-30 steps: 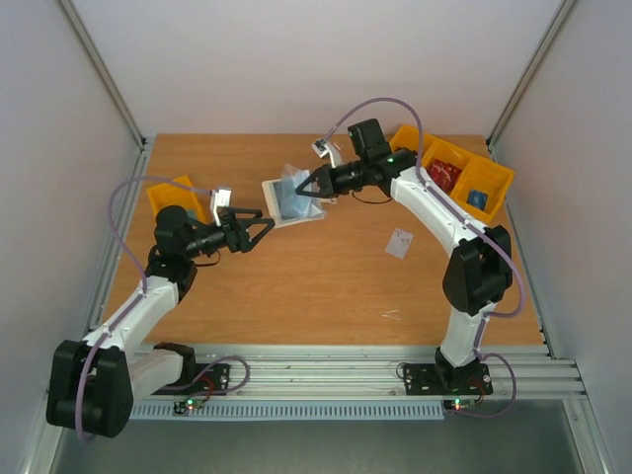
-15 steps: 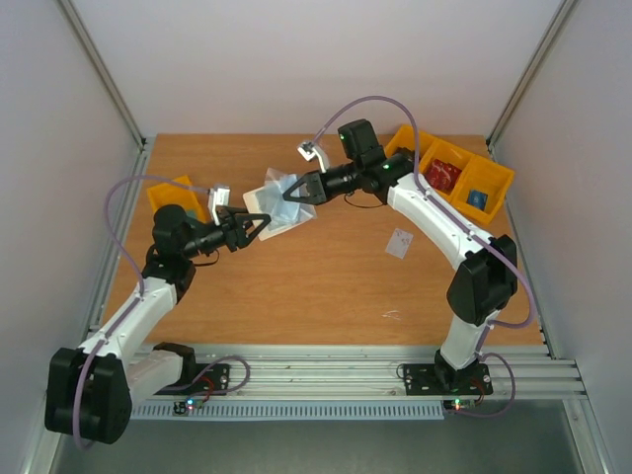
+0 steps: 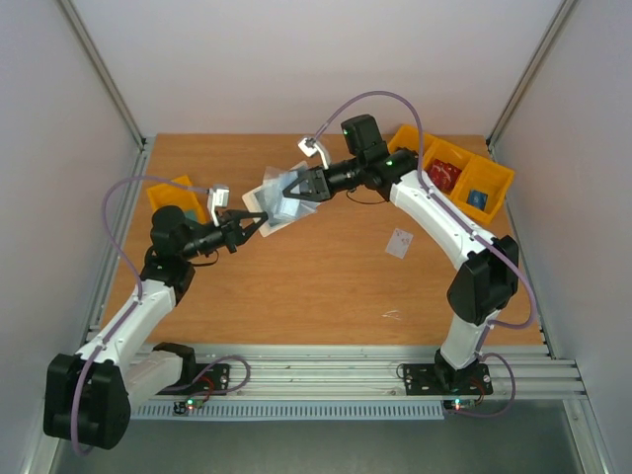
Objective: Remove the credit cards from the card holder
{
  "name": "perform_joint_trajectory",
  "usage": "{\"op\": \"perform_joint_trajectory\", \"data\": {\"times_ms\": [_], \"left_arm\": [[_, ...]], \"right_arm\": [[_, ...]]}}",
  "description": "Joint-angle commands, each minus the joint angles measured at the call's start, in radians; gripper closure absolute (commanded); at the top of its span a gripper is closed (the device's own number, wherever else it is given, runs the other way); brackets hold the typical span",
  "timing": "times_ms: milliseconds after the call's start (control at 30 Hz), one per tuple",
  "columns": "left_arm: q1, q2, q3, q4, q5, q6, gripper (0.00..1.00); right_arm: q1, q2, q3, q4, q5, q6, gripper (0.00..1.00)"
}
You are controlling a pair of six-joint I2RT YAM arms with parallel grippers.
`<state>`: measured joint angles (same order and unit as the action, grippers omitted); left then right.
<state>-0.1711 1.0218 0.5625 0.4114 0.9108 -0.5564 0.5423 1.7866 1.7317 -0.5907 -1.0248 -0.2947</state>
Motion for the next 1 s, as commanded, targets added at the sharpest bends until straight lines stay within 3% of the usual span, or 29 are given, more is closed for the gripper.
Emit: {"op": "perform_joint_trajectory", "data": {"times_ms": [0, 133, 167, 267, 367, 467, 700, 867, 967], "left_arm": [[0.004, -0.012, 0.013, -0.004, -0.028, 0.019, 1.00], [0.004, -0.020, 0.017, -0.020, -0.048, 0.024, 1.00], [0.004, -0.021, 0.017, -0.026, -0.054, 0.025, 1.00], [0.004, -0.026, 0.023, -0.076, -0.109, 0.035, 1.00], [0.000, -0.033, 0.035, -0.157, -0.178, 0.079, 1.00], [-0.017, -0.039, 0.049, -0.209, -0.210, 0.159, 1.00], [-0.048, -0.043, 0.045, -0.173, -0.193, 0.180, 1.00], [-0.051, -0.047, 0.032, -0.150, -0.198, 0.134, 1.00], [-0.051, -0.049, 0.022, -0.138, -0.188, 0.117, 1.00]], "right_arm": [[0.001, -0.014, 0.032, -0.010, 0.014, -0.017, 0.91], [-0.013, -0.004, 0.027, -0.016, 0.025, -0.007, 0.90], [-0.013, 0.001, 0.030, -0.025, 0.029, -0.009, 0.86], [-0.013, 0.007, 0.052, -0.085, 0.147, -0.029, 0.56], [-0.007, 0.014, 0.087, -0.164, 0.333, -0.053, 0.37], [0.029, 0.015, 0.100, -0.169, 0.397, -0.070, 0.04], [0.153, 0.070, 0.139, -0.143, 0.517, -0.063, 0.01], [0.160, 0.145, 0.240, -0.203, 0.557, -0.001, 0.01], [0.160, 0.154, 0.242, -0.207, 0.538, 0.008, 0.12]]}}
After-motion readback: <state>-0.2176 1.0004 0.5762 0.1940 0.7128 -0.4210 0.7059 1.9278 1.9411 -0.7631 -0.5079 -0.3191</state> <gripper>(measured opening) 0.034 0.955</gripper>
